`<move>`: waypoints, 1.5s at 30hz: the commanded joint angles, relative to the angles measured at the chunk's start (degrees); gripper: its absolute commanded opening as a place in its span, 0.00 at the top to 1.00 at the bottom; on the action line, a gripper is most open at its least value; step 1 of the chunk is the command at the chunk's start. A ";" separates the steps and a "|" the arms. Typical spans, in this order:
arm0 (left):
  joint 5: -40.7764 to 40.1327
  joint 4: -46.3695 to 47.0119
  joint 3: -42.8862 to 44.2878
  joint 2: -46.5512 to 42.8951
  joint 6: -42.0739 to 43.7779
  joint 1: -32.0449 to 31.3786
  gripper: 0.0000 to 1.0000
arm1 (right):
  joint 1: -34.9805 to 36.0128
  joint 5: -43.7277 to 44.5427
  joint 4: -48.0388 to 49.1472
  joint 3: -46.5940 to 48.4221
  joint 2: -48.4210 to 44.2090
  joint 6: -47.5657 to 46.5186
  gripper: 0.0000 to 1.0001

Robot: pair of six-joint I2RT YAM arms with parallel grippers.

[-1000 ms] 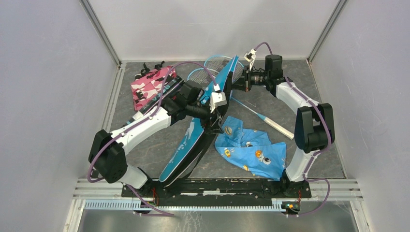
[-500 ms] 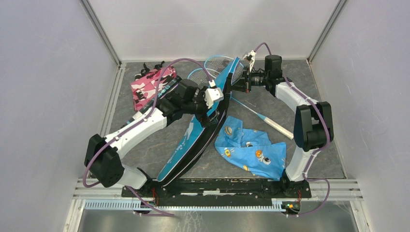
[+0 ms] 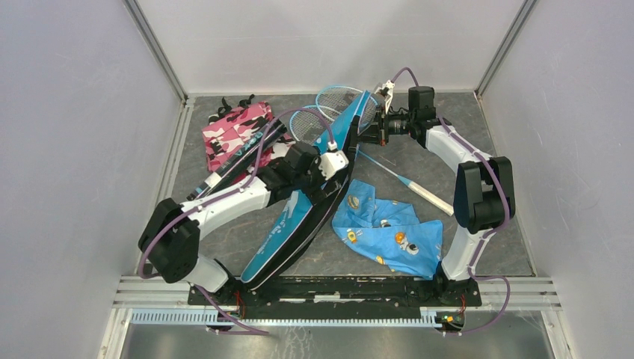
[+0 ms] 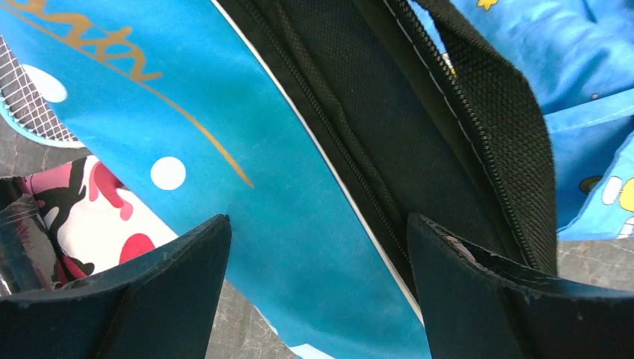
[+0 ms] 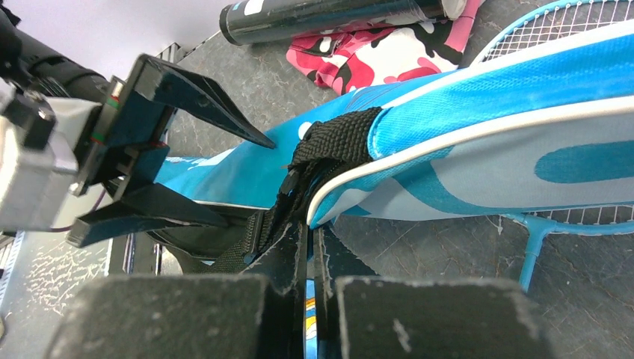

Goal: Pack up the badminton gear
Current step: Open the racket bag at the center of the board.

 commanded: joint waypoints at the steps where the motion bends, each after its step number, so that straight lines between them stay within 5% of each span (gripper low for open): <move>1: -7.16 4.61 -1.28 1.59 2.30 -2.11 0.08 | 0.07 -1.88 -0.32 2.56 0.49 -1.16 1.00; 9: -15.53 9.21 -4.29 2.86 2.85 -5.09 0.07 | 0.10 -1.26 -0.85 2.60 0.69 -1.34 1.00; 15: -24.01 11.60 -5.44 2.80 5.90 -6.71 0.18 | 0.10 -0.62 -1.71 2.99 1.53 -1.82 1.00; 25: -25.86 10.90 -5.96 1.81 8.04 -7.36 0.64 | -0.01 0.15 -4.70 5.89 3.46 -3.39 1.00; 30: -25.89 10.23 -4.70 0.79 7.40 -7.25 0.98 | -0.18 0.89 -6.86 6.52 3.80 -5.41 1.00; 40: -23.28 11.90 -4.53 -5.23 1.23 -5.68 0.98 | -0.84 4.39 -12.57 8.01 4.22 -9.80 0.98; 45: -18.59 9.89 -2.53 -6.35 -2.70 -3.96 0.98 | -1.01 6.17 -16.86 9.71 5.53 -11.67 0.84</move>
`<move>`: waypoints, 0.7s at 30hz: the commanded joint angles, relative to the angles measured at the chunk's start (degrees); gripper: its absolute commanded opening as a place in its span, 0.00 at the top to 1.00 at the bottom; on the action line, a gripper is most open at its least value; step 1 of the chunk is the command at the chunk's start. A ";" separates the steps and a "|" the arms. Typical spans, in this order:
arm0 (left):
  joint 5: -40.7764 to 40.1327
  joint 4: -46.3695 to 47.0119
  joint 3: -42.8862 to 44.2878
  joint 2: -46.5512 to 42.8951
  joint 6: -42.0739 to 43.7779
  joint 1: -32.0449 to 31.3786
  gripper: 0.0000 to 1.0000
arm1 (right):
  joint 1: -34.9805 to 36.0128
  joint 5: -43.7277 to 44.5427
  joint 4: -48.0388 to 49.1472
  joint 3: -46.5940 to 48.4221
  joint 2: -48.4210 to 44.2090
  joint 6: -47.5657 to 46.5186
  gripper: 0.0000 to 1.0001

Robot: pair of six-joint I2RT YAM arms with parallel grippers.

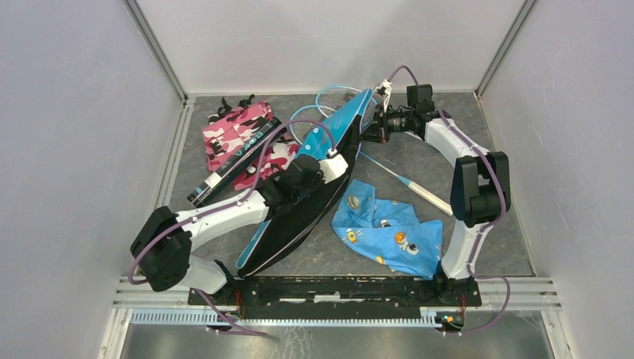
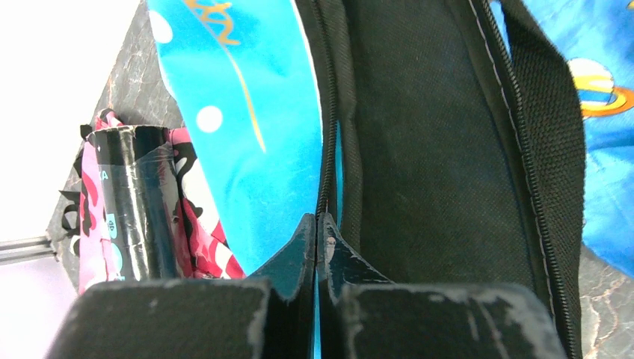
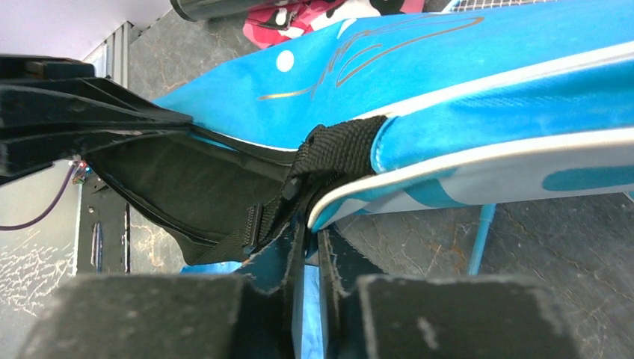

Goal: Pack up the badminton gear
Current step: Open the racket bag at the center of the board.

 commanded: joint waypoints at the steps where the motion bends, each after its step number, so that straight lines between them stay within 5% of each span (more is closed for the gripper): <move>1: 4.53 1.00 4.02 -1.84 -5.98 1.88 0.98 | -0.29 1.78 -4.77 2.66 1.44 -2.86 0.80; 12: 4.38 1.01 5.58 0.56 -10.38 3.81 0.98 | -2.57 8.66 -9.64 0.33 -2.59 -3.52 0.33; 21: 6.76 -0.31 7.08 1.42 -14.27 5.35 0.98 | -5.34 9.48 -12.75 -3.84 -9.64 -5.56 0.21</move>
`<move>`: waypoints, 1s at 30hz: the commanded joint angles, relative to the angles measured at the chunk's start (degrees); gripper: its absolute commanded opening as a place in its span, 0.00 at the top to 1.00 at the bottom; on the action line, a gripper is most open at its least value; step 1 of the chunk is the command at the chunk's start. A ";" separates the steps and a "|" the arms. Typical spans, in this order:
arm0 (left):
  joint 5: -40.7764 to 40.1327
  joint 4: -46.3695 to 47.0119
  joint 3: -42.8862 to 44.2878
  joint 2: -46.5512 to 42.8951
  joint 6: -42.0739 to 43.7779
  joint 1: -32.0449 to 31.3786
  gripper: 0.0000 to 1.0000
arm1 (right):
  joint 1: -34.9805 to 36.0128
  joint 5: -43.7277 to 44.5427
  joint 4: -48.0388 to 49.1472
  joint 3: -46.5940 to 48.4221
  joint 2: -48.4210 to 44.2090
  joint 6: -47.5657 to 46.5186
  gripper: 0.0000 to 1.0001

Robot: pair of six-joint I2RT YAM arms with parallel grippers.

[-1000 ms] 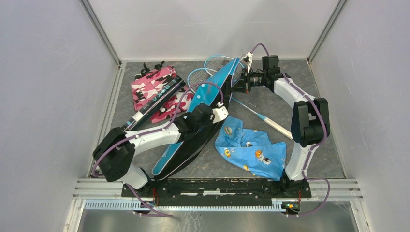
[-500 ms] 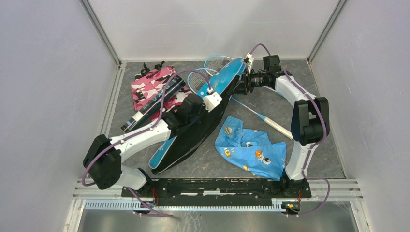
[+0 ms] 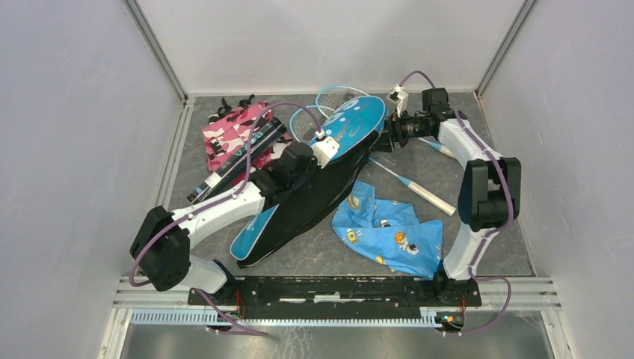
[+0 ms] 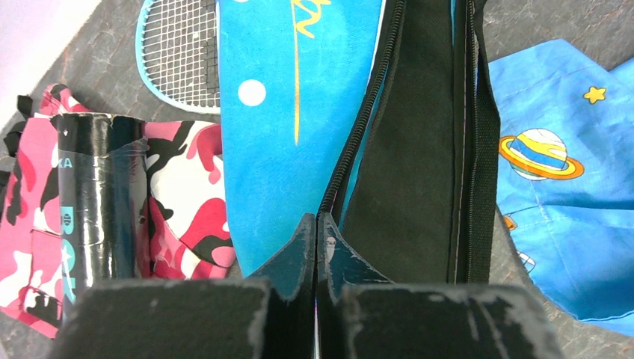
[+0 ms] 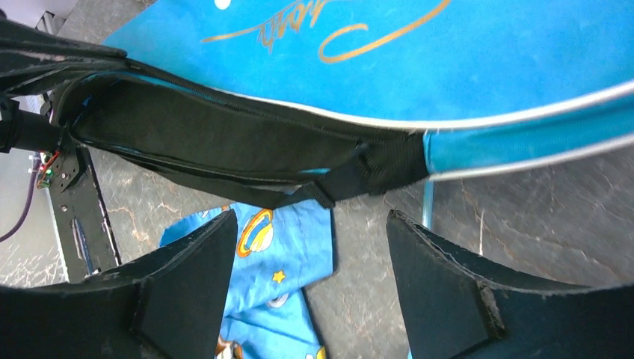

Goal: Pack up the badminton gear
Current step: Open the racket bag at the center of the board.

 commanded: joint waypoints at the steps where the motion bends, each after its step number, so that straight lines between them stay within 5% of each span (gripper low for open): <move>1: 2.06 1.09 3.35 0.76 -4.55 1.30 0.98 | -0.46 -0.44 0.16 -2.51 -6.81 -0.28 0.20; 9: 5.37 0.16 3.85 0.56 -7.00 2.18 0.98 | 2.16 -6.33 17.51 -13.14 -10.02 13.08 0.19; 17: 6.69 0.18 3.47 0.22 -8.31 2.83 0.98 | 9.02 -1.11 37.70 -23.80 -10.82 27.65 0.19; 30: 9.03 0.11 3.76 0.76 -9.84 2.99 0.98 | 12.60 4.51 48.55 -24.45 -3.65 39.05 0.11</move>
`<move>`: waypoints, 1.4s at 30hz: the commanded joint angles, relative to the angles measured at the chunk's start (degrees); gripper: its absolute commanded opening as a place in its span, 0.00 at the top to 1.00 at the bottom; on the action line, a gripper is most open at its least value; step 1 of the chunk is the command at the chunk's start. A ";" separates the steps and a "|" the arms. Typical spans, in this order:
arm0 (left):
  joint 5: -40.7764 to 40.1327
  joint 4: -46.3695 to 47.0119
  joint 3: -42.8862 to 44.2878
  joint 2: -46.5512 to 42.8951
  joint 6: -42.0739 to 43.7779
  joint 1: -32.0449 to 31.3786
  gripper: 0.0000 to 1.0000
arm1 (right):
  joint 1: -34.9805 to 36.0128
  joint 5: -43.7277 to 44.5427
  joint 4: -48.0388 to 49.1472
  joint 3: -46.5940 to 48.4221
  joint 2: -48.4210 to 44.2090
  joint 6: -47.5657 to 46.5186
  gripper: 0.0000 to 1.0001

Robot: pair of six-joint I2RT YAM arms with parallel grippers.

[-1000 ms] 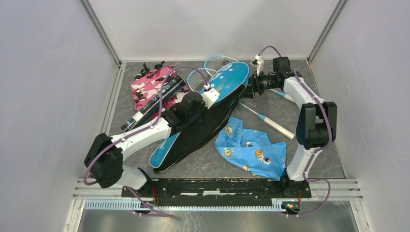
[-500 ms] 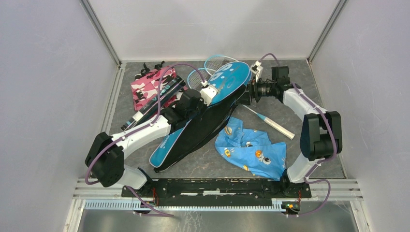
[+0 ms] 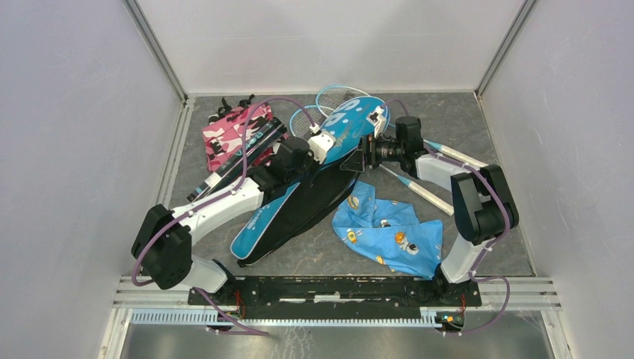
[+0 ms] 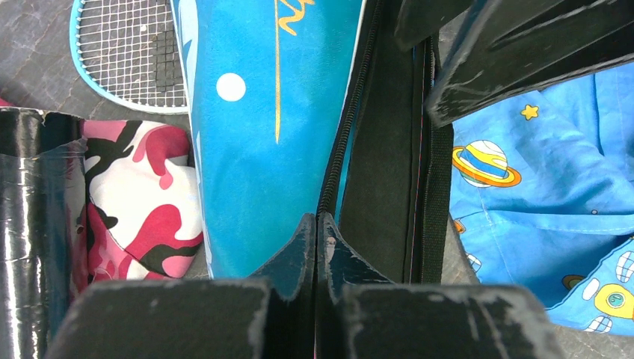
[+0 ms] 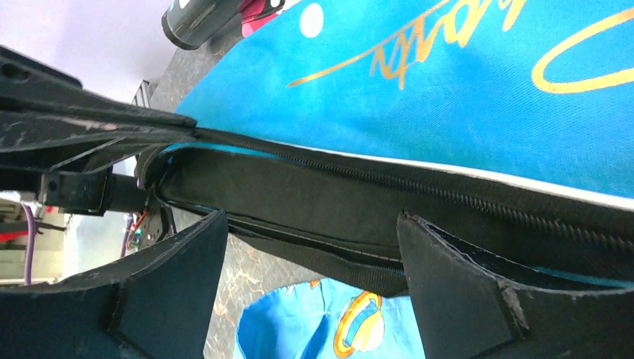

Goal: Pack up the badminton gear
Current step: Open the racket bag at the center of the board.

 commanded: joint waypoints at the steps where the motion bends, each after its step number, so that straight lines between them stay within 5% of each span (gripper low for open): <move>1: 0.88 1.12 2.52 -0.05 -3.56 0.40 0.98 | 1.29 2.39 7.04 1.35 3.41 5.68 0.11; 12: 2.59 2.30 1.13 0.79 -3.11 0.41 0.98 | 2.17 2.28 21.72 3.00 8.56 18.21 0.11; 21: 7.95 5.17 -0.90 1.73 3.73 0.41 0.98 | 2.42 1.15 34.41 2.37 10.18 29.80 0.22; 28: 11.65 8.27 -0.78 3.14 7.77 0.41 0.60 | 2.42 0.94 39.54 1.04 8.92 34.63 0.30; 42: -4.41 15.08 0.71 8.55 10.93 0.14 0.22 | 2.43 -0.09 39.24 2.41 9.36 36.25 0.32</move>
